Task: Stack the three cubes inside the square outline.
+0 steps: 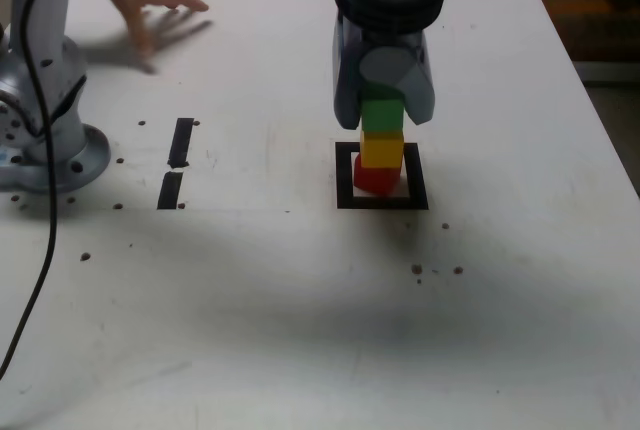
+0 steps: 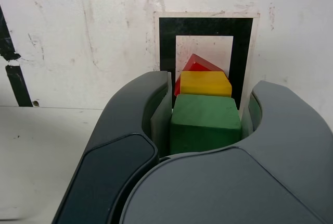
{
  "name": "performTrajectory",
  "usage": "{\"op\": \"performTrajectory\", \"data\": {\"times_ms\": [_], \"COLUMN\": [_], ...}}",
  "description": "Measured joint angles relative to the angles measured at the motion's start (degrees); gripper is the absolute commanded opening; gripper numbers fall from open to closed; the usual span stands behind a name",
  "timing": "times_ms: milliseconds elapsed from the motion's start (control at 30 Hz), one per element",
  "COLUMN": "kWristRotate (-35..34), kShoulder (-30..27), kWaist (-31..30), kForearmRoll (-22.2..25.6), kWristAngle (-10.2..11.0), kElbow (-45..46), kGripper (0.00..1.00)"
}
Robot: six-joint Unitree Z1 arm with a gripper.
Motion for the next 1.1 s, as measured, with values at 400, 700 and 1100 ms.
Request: {"op": "performTrajectory", "data": {"times_ms": [400,700,1100], "kWristRotate": [0.1,0.1,0.1], "kShoulder": [-0.7,-1.2,-4.9], "kWaist": [0.0,0.0,0.0], "kForearmRoll": [-2.0,-2.5,-1.4], "kWristAngle": [0.7,1.1,3.1], "kElbow": [1.6,2.0,1.8], "kGripper": [0.66,0.84,0.92]}}
